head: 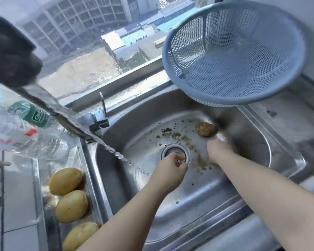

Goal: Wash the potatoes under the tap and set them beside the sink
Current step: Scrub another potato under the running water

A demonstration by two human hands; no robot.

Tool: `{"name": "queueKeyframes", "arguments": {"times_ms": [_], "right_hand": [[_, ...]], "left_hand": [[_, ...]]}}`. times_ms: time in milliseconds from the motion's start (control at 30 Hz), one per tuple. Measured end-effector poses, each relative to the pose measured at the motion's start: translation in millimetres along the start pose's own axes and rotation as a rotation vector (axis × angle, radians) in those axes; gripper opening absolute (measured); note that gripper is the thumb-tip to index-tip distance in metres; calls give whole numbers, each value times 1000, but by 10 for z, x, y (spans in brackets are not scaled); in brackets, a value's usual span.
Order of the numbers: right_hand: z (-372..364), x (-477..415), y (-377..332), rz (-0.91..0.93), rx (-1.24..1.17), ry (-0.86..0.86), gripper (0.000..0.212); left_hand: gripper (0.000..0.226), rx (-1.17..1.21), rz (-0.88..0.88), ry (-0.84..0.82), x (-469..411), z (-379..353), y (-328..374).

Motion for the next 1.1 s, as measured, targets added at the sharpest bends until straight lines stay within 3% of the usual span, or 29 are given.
{"name": "queueKeyframes", "arguments": {"times_ms": [67, 133, 233, 333, 433, 567, 700, 900, 1100], "right_hand": [[23, 119, -324, 148, -85, -34, 29], [160, 326, -707, 325, -293, -43, 45], [444, 756, -1199, 514, -646, -44, 47], [602, 1129, -1539, 578, -987, -80, 40], [703, 1393, -1812, 614, -1208, -69, 33], [788, 1543, -2036, 606, -1124, 93, 28], [796, 1452, -2084, 473, -1329, 234, 21], [554, 1268, -2082, 55, -1643, 204, 32], [584, 1347, -2179, 182, -1726, 210, 25]], "left_hand": [[32, 26, 31, -28, 47, 23, -104], [25, 136, 117, -84, 114, 56, -286], [4, 522, 344, -144, 343, 167, -613], [14, 972, 449, -74, 557, 376, -856], [33, 1254, 411, -100, 681, 504, -877], [34, 1523, 305, -136, 775, 628, -755], [26, 1551, 178, -70, 759, 754, -668], [24, 1170, 39, -7, 589, 737, -606], [13, 1403, 212, 127, 410, 768, -788]]}}
Point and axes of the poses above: each hand's wrist, its own x-axis away from the middle knuckle, its own z-axis out of the back of the hand, y = z × x, the point moved 9 cm from there along -x, towards the middle knuckle, and after that the axes turned 11 degrees about z, right-handed, at the moved point
